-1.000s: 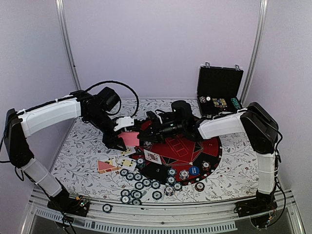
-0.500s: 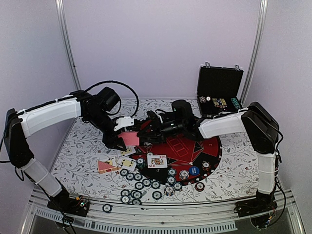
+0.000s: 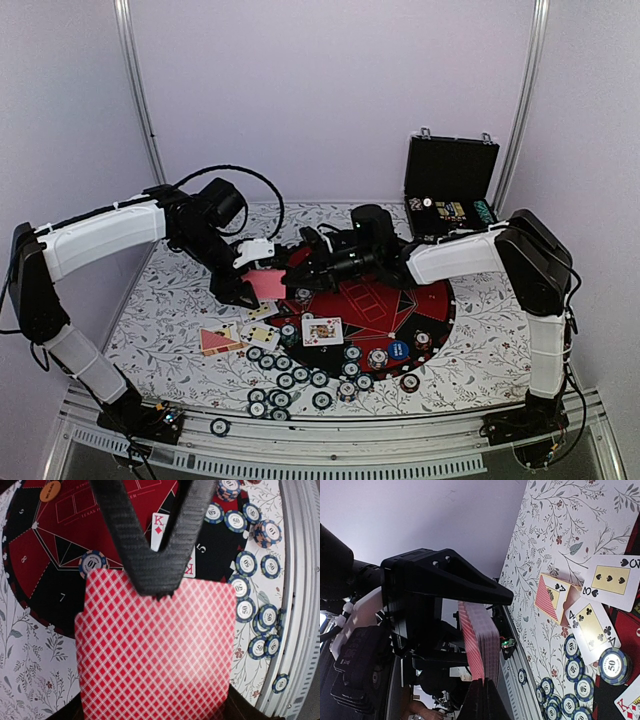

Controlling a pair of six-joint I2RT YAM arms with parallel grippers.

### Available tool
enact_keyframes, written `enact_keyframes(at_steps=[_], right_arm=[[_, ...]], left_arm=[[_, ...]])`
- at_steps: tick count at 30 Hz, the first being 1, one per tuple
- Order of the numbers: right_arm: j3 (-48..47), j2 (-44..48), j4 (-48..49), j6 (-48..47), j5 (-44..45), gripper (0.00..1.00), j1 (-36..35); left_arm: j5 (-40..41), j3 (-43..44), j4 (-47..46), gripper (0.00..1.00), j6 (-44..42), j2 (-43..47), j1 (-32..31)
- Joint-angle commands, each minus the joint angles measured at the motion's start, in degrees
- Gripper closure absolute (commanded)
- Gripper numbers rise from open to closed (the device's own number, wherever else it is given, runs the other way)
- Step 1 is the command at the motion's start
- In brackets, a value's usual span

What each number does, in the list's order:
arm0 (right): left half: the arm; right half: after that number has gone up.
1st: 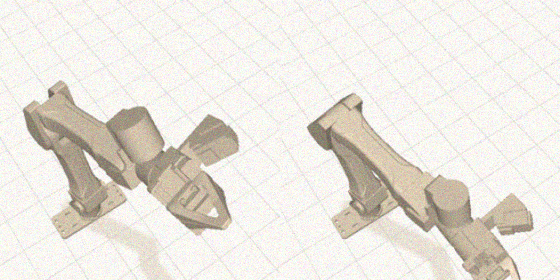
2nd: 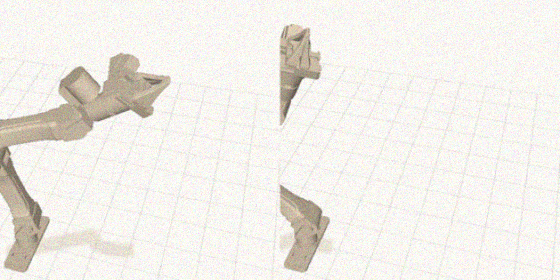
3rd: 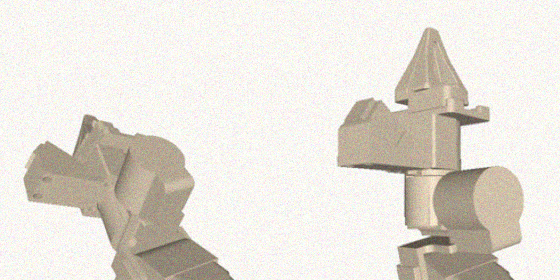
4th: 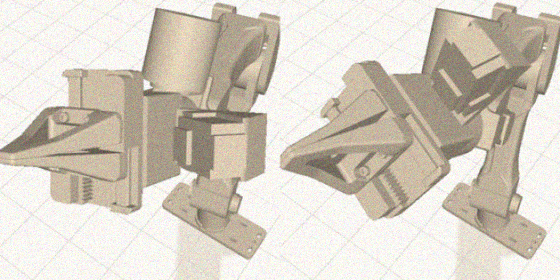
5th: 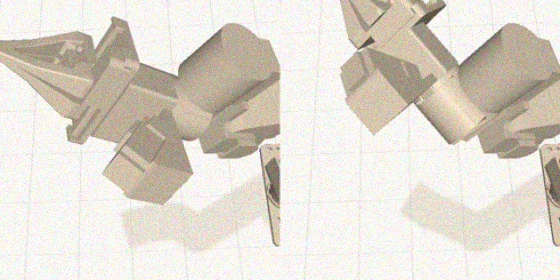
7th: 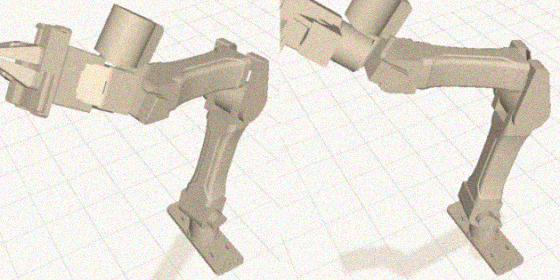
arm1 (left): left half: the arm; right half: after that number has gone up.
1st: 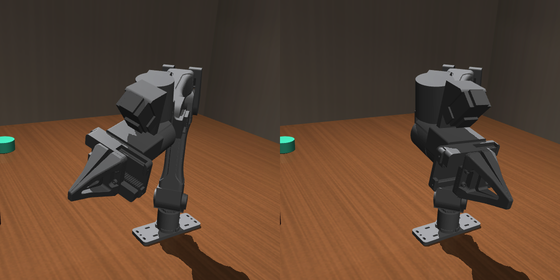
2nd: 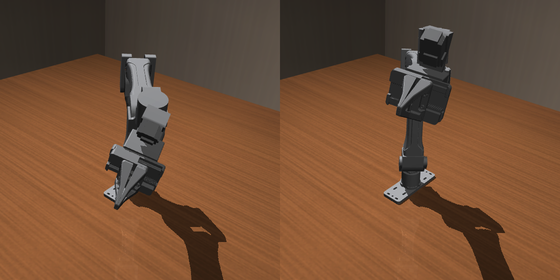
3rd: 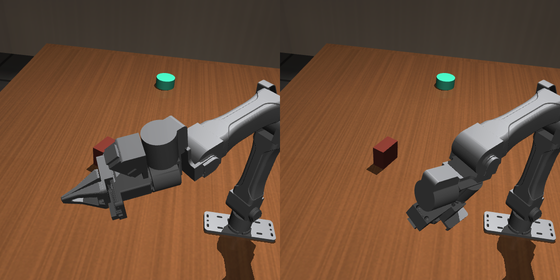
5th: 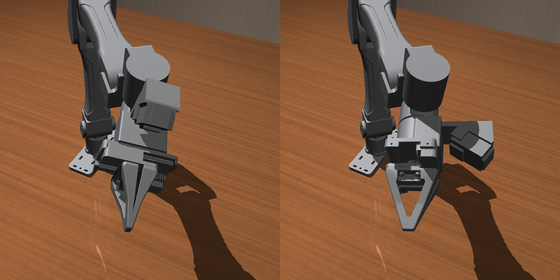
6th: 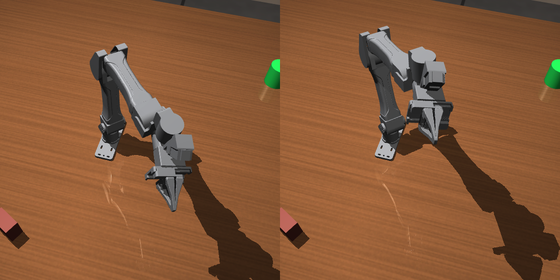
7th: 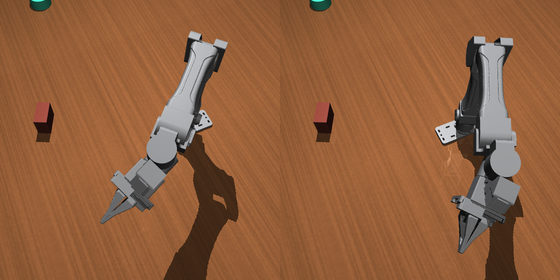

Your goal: Distribute texas hold em gaming equipment

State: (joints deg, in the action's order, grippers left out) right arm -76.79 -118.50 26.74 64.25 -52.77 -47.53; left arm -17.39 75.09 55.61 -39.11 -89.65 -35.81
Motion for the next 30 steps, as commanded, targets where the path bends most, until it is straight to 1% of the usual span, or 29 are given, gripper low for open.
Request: enact_keyframes(at_steps=[1,12,20,25,30], right_arm=[[2.39,2.13,0.13,-0.77,-0.05,0.99,0.80],[4.86,4.10,2.42,0.37,-1.14,1.00,3.30],[10.69,8.40,1.78,-1.19,-2.84,1.00,10.60],[10.59,8.69,-2.30,-4.19,-3.26,1.00,15.27],[5.06,5.07,-9.11,-8.57,-1.45,1.00,17.88]], left_arm=[[-0.34,0.76,0.44,0.66,0.35,-0.26,0.74],[-0.42,0.67,0.86,0.66,0.57,-0.38,0.78],[0.07,-0.18,1.38,0.66,0.27,0.00,0.89],[0.21,-0.03,1.60,0.66,0.36,-0.09,1.05],[0.03,-0.11,2.00,0.66,0.35,-0.09,1.18]])
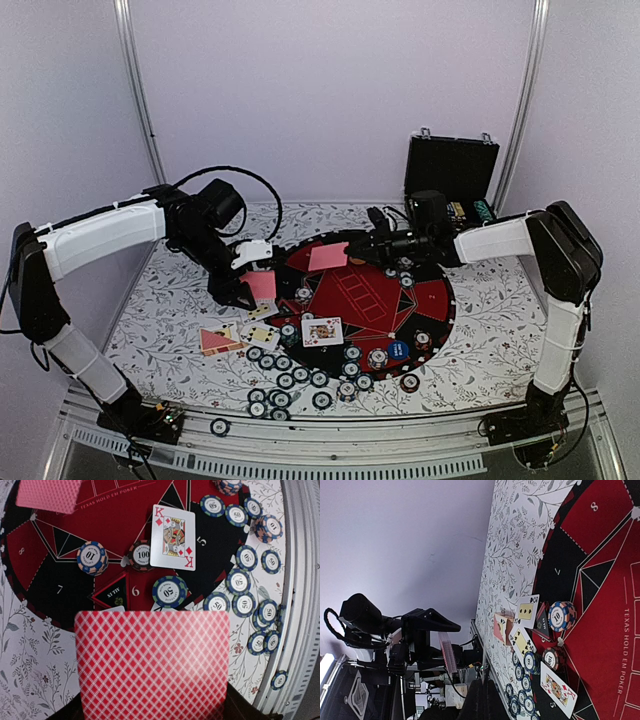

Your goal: Distribute texas hold em gaming equipment

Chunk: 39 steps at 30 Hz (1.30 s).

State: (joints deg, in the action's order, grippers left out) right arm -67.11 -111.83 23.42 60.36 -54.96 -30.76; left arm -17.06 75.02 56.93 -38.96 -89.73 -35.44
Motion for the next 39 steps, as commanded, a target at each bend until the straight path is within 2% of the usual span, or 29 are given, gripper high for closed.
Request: enact_keyframes(at_steps=[1,15,23,25,30,39], right_arm=[[-6.11,-3.31,-6.93,-5.28,1.25,1.00,1.23],[-27.05,-22.50,-17.79,-10.06,6.48,1.00,0.00],[-32.79,-27.99,-19.39,-10.04,9.64,0.98,-1.53],[-33.93,-28.83,-20.19,-10.41,10.29,0.92,-1.71],[-35.13,-29.33,-25.48,-13.01,13.59,0.65,-1.85],[-28.10,-19.03,-34.01,-23.87,23.90,0.40,-1.51]], left_arm=[[-0.40,-0.05,0.85,0.66,0.21,0.00,0.77],[-1.20,0.30,1.43,0.67,0.49,0.01,0.81],[-1.11,0.17,1.70,0.67,0.55,0.00,0.90],[-1.21,0.35,1.70,0.67,0.80,-0.05,0.90],[-1.27,0.50,1.94,0.67,0.82,-0.13,0.90],[-0.81,0.21,2.30,0.67,0.58,-0.53,0.99]])
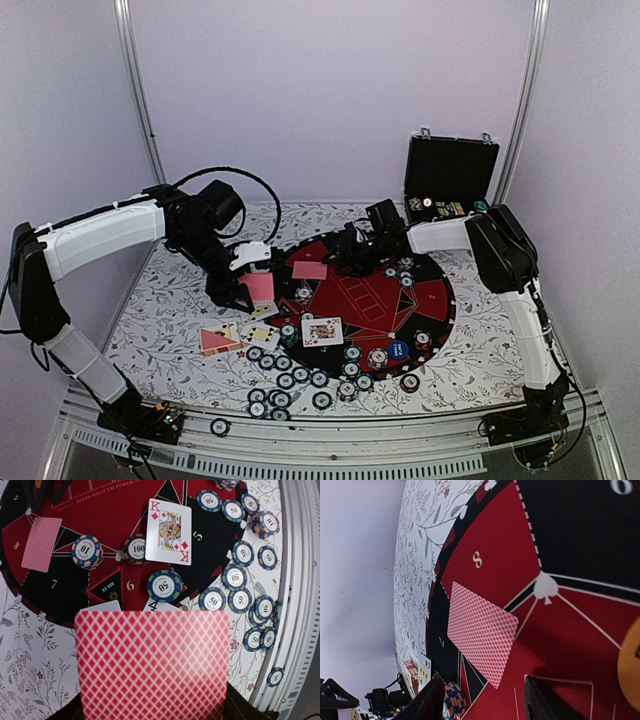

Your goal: Distribute texas hold em gaming equipment

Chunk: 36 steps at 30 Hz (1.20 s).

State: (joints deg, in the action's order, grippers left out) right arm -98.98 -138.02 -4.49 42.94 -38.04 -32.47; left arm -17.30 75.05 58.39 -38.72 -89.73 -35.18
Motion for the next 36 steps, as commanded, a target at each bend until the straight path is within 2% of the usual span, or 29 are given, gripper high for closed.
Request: enact_keyframes(at_steps=[1,4,8,13,21,29,36], right_arm=[[5.33,8.76,-6.43,-7.25,7.69,0.39,0.25],[10.64,13.31,-5.89,-10.53,7.43,0.36,0.24],[16.00,17.73,-5.78,-15.38,1.30,0.31,-0.22],[20.85,19.22,-7.94,-22.76,-5.75,0.27,-1.68],[25.88,18.82,-7.28,-25.64,-12.28,0.27,-4.17],[27.09,18.19,-6.35,-26.47,-16.82,0.32,-5.87],[27.29,16.10,-4.90,-26.18,-19.07,0.42,-6.81]], left_arm=[[-0.59,0.20,0.91,0.67,0.34,-0.52,0.73],[-0.71,0.32,1.26,0.67,0.25,-0.53,0.86],[-0.95,0.53,1.46,0.67,0.13,-0.70,0.97],[-1.05,0.63,1.77,0.67,-0.03,-0.88,0.99],[-1.22,1.03,2.12,0.67,0.09,-1.16,0.99],[-1.22,1.53,2.37,0.67,0.01,-1.62,0.98],[-1.24,1.45,2.64,0.68,0.05,-1.50,0.99]])
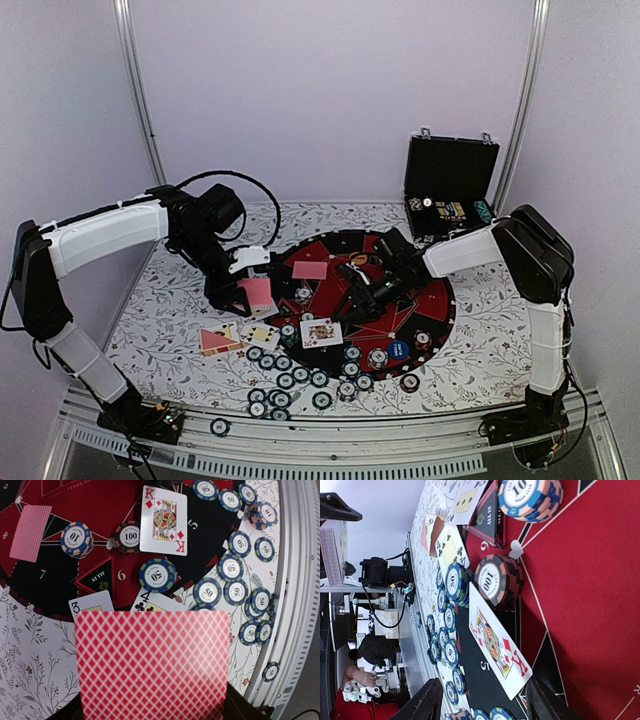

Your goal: Distribute texas hold em gaming equipment

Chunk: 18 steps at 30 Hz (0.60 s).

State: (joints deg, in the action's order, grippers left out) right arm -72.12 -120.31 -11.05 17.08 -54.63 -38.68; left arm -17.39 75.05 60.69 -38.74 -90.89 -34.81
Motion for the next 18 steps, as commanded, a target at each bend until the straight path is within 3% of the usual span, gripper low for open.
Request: enact_keyframes(at_steps=[1,6,12,18], right_arm=[[0.59,-1.73,2.33,0.14,-2.84,0.43,-0.74],[1.05,-2.15,5.09,1.93,-4.43,0.53,-0.74],[1.45,-0.71,7.18,3.12,-5.24,0.81,-0.71],[1.58,2.80,7.38,2.59,-4.92,0.95,-0.63]], left_arm=[[-1.11,1.42,0.31,0.68,0.18,-0.26,0.61],[-1.41,1.33,0.26,0.68,0.23,-0.16,0.62],[-1.40,0.94,-0.16,0.69,0.12,-0.25,0.62],[-1.24,-0.44,-1.46,0.71,0.09,0.35,0.69]])
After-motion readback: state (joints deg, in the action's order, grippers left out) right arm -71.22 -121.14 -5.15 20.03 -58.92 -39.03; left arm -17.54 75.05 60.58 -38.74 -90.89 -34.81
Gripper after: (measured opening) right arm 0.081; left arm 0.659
